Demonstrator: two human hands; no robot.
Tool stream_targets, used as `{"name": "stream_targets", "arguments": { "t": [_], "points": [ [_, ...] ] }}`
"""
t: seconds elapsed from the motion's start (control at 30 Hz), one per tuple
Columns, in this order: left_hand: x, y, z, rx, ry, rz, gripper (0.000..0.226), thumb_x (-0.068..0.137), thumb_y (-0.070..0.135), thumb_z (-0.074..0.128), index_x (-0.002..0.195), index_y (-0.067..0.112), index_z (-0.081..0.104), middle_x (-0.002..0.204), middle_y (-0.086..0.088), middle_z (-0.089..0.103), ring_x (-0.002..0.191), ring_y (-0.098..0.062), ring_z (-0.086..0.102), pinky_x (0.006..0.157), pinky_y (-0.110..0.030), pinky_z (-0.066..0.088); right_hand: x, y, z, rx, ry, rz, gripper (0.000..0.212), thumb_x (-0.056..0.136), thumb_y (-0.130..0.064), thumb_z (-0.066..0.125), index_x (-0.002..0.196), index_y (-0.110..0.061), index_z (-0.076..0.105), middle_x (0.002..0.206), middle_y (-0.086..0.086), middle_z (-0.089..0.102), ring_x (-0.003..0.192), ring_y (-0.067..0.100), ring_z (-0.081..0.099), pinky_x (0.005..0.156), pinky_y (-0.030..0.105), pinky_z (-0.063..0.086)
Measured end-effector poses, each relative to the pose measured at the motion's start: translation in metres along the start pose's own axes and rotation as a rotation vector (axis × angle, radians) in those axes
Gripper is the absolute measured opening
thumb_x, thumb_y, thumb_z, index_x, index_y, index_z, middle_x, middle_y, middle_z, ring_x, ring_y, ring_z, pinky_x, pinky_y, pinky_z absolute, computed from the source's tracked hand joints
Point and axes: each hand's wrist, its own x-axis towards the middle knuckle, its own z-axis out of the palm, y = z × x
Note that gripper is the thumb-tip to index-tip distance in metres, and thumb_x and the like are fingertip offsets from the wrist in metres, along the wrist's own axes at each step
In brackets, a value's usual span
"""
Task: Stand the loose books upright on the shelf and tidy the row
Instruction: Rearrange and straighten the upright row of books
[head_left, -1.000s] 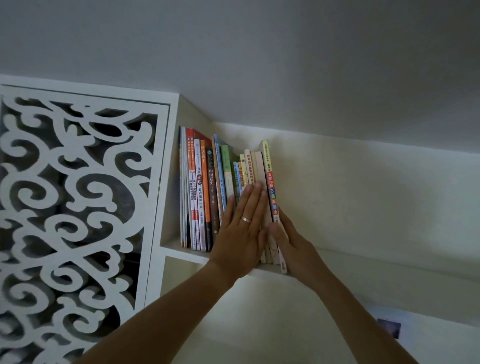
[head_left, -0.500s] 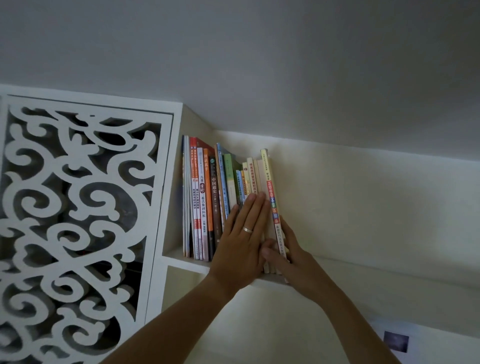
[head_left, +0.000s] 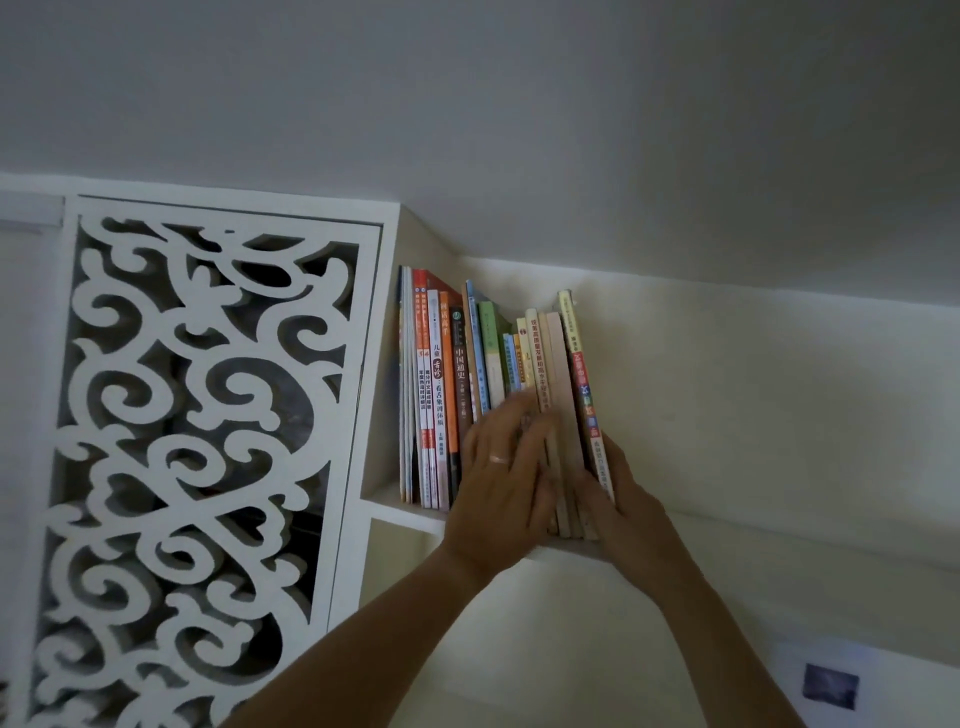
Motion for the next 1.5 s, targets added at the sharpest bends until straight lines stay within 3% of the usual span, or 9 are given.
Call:
{"name": "stream_targets", "arguments": {
  "t": [0.17, 0.3, 0.53, 0.7, 0.83, 1.07, 1.27, 1.4, 1.5],
  "points": [
    [0.007, -0.027, -0.018, 0.185, 0.333, -0.469, 0.058, 0.096, 0.019, 0.060, 0.148, 0.005, 0.038, 0.155, -0.020, 0.035, 0.143, -0.034, 0.039, 0.114, -0.056, 0.038, -0.008, 0.008, -0.002, -0.211, 0.326, -0.080, 0.059, 0.100, -0.025, 0.057, 0.152, -0.041, 0.035, 0.102, -0.013, 0.064, 0.084, 0.008, 0.067, 0.077, 0.020, 0.056],
    [0.009, -0.040, -0.036, 0.329, 0.247, -0.525, 0.064, 0.099, 0.018, 0.058, 0.154, -0.002, 0.033, 0.155, -0.024, 0.036, 0.142, -0.036, 0.040, 0.116, -0.054, 0.040, -0.007, 0.010, 0.006, -0.309, 0.358, -0.100, 0.068, 0.100, -0.020, 0.054, 0.157, -0.043, 0.023, 0.094, 0.001, 0.073, 0.075, 0.017, 0.070, 0.072, 0.038, 0.063],
    [0.004, -0.025, -0.031, 0.024, 0.088, -0.804, 0.091, 0.096, 0.067, 0.036, 0.161, 0.011, 0.005, 0.141, -0.017, 0.046, 0.122, -0.028, 0.058, 0.096, -0.044, 0.058, -0.018, -0.001, 0.004, -0.282, 0.545, -0.125, 0.065, 0.095, -0.011, 0.058, 0.155, -0.026, 0.038, 0.073, -0.002, 0.060, 0.052, 0.006, 0.055, 0.057, 0.024, 0.048],
    [0.010, -0.030, -0.031, -0.294, 0.171, -0.791, 0.078, 0.084, 0.082, 0.050, 0.133, 0.025, 0.030, 0.126, 0.001, 0.050, 0.107, -0.014, 0.065, 0.079, -0.037, 0.065, -0.022, -0.004, 0.004, -0.256, 0.564, -0.147, 0.063, 0.094, -0.014, 0.057, 0.154, -0.025, 0.040, 0.069, -0.002, 0.059, 0.051, 0.004, 0.056, 0.053, 0.020, 0.045],
    [0.011, -0.032, -0.033, -0.253, 0.109, -0.779, 0.088, 0.074, 0.077, 0.068, 0.133, 0.024, 0.029, 0.124, 0.004, 0.047, 0.110, -0.011, 0.059, 0.081, -0.031, 0.061, -0.021, -0.005, 0.007, -0.276, 0.543, -0.164, 0.064, 0.094, -0.015, 0.057, 0.155, -0.027, 0.038, 0.067, -0.003, 0.060, 0.053, 0.001, 0.056, 0.052, 0.016, 0.042],
    [0.015, -0.035, -0.036, -0.251, 0.071, -0.706, 0.072, 0.079, 0.060, 0.079, 0.122, 0.027, 0.032, 0.120, 0.005, 0.054, 0.105, -0.010, 0.063, 0.072, -0.015, 0.055, -0.013, 0.000, 0.015, -0.270, 0.534, -0.177, 0.069, 0.097, -0.011, 0.056, 0.157, -0.034, 0.031, 0.081, 0.002, 0.070, 0.062, 0.017, 0.069, 0.060, 0.036, 0.063],
    [0.017, -0.032, -0.034, -0.253, 0.031, -0.647, 0.071, 0.081, 0.065, 0.075, 0.122, 0.025, 0.033, 0.121, 0.006, 0.055, 0.103, -0.008, 0.065, 0.074, -0.023, 0.063, -0.011, -0.005, 0.018, -0.254, 0.577, -0.162, 0.065, 0.095, -0.004, 0.058, 0.154, -0.025, 0.040, 0.081, -0.003, 0.066, 0.057, 0.007, 0.062, 0.058, 0.017, 0.049],
    [0.011, -0.036, -0.030, -0.295, -0.039, -0.611, 0.070, 0.087, 0.077, 0.055, 0.126, 0.025, 0.031, 0.123, 0.004, 0.055, 0.102, -0.010, 0.069, 0.071, -0.029, 0.065, -0.011, -0.003, 0.011, -0.242, 0.554, -0.109, 0.063, 0.095, -0.006, 0.058, 0.152, -0.029, 0.043, 0.075, -0.001, 0.065, 0.056, 0.007, 0.058, 0.053, 0.019, 0.043],
    [0.008, -0.047, -0.034, -0.380, -0.027, -0.622, 0.043, 0.101, 0.066, 0.040, 0.119, 0.028, 0.034, 0.119, 0.002, 0.061, 0.093, -0.011, 0.074, 0.064, -0.027, 0.064, -0.010, -0.001, 0.010, -0.238, 0.511, -0.073, 0.058, 0.098, -0.011, 0.056, 0.152, -0.028, 0.043, 0.082, 0.002, 0.068, 0.059, 0.008, 0.057, 0.057, 0.024, 0.046]
  ]
}}
